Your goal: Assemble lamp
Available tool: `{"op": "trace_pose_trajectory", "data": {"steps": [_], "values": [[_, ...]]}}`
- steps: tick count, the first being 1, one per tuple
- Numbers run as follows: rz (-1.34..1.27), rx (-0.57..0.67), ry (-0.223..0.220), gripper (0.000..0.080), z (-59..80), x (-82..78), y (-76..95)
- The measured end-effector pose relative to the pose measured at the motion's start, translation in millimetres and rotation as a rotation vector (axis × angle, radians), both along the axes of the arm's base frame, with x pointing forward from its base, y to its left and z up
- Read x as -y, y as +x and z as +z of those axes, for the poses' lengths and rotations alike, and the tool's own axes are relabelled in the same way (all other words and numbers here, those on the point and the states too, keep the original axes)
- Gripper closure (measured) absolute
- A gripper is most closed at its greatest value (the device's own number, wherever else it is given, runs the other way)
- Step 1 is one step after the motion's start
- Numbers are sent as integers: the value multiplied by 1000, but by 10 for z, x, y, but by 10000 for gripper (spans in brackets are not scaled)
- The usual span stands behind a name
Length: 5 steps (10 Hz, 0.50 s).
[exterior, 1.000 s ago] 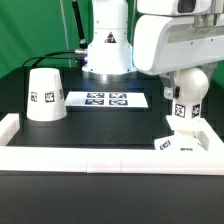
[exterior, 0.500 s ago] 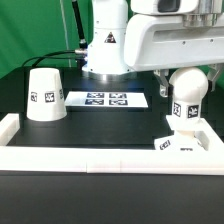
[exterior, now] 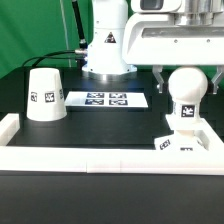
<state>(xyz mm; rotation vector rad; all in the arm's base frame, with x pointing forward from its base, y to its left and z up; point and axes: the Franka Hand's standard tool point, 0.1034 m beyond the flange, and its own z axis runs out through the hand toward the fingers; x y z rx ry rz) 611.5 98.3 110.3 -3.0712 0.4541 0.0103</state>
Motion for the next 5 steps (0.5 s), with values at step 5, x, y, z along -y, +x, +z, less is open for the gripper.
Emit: {"op": "trace_pose_trajectory", "data": {"steps": [5], "values": [[-401,-52,-13,219,-2,-16,-74]]}}
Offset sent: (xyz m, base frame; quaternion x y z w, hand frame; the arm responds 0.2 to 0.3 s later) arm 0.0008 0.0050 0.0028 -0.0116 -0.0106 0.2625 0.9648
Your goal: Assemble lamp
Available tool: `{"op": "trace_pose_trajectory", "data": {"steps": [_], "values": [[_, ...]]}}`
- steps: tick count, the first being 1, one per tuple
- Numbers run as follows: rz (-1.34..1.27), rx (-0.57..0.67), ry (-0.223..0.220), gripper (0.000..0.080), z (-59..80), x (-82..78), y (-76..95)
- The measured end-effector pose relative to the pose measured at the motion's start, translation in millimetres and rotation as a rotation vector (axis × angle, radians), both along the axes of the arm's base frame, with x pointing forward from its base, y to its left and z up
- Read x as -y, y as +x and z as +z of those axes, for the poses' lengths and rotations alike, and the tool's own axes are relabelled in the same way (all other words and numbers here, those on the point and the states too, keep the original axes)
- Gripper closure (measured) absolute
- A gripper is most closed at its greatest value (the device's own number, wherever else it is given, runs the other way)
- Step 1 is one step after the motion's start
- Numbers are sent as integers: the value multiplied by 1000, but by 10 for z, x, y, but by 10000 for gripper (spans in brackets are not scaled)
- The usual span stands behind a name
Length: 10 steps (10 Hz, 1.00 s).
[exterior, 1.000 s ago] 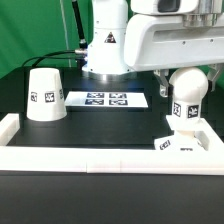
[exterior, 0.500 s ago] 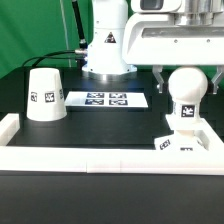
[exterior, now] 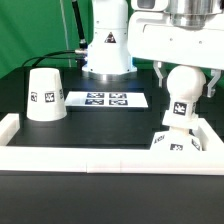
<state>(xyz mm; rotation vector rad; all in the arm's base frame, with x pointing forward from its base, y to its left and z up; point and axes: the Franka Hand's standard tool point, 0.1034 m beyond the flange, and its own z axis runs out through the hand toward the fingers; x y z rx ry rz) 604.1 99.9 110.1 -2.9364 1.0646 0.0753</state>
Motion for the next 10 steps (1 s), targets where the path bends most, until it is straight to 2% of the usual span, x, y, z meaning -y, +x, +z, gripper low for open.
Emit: {"op": "trace_pose_trajectory", "data": {"steps": [2,5,6,8,10], "values": [[-115,-7,-2,219,4,-19,-9],[-137,-9,-3,219,0,-38,-16],[-99,-4,0,120,31,-42,-11],[-43,13,11,106,172,-35,-23],[-19,28,24,101,380,54,-126]]}}
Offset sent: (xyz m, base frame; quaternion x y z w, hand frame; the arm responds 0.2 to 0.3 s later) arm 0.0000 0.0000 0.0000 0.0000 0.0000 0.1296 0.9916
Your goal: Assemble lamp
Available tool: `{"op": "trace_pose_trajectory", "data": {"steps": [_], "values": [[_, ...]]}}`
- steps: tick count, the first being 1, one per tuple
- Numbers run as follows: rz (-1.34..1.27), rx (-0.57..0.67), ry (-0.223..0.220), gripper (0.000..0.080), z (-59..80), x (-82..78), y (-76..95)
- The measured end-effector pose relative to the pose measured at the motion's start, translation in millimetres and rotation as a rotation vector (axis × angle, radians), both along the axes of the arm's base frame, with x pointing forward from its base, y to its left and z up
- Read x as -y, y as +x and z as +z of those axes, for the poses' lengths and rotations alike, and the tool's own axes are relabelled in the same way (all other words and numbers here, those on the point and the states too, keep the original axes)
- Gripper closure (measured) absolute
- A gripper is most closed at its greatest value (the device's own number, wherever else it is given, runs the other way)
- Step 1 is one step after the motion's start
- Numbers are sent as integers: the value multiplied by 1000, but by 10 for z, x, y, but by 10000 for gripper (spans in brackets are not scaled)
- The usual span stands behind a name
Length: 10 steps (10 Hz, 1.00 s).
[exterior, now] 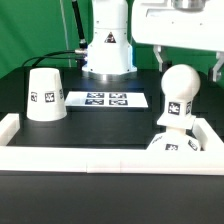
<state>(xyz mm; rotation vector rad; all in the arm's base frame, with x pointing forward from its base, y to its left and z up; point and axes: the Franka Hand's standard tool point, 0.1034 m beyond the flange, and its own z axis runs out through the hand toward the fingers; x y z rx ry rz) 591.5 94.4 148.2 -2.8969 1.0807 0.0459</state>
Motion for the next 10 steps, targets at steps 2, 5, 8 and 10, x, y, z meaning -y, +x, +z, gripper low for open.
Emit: {"op": "trace_pose_trajectory", "data": {"steps": [2,5,8,10], "values": [[8,2,4,101,72,98,-83],[9,-2,3,101,100,185,-190],[10,-4,2,101,88,177,-191],[45,8,1,101,41,325,-257]]}}
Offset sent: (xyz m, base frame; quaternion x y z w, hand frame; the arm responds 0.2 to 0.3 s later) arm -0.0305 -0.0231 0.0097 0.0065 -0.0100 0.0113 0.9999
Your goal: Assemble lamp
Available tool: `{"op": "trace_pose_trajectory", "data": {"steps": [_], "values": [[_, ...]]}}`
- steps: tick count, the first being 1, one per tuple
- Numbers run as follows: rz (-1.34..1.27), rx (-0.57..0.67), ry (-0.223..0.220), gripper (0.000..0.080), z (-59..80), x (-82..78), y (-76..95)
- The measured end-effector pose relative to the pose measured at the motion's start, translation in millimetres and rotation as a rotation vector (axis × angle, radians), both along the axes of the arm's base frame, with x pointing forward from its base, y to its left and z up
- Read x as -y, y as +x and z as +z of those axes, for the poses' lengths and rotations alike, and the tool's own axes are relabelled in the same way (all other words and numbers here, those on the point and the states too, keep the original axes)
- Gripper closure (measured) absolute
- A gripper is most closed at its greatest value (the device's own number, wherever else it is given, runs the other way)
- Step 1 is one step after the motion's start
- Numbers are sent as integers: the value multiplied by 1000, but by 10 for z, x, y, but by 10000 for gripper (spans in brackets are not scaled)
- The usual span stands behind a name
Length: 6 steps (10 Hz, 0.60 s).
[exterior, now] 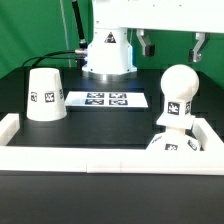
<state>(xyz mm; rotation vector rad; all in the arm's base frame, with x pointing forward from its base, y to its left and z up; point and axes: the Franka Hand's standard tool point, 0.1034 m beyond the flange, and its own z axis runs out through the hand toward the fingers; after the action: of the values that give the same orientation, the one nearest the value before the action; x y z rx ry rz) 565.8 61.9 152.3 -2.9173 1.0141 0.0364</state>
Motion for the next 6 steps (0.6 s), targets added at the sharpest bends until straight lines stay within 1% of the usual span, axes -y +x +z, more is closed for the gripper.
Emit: {"op": "trace_pose_trajectory", "data": {"steps": [1,2,3,4,5,6], "values": [[16,-3,-1,101,-17,174,-71],[21,8,-2,101,19,373,-46],[26,19,-2,101,11,533,-45],[48,31,-6,101,-1,646,-62],[64,51,-10,101,-52,652,-247],[66,35,-7,101,-61,637,-294]]}}
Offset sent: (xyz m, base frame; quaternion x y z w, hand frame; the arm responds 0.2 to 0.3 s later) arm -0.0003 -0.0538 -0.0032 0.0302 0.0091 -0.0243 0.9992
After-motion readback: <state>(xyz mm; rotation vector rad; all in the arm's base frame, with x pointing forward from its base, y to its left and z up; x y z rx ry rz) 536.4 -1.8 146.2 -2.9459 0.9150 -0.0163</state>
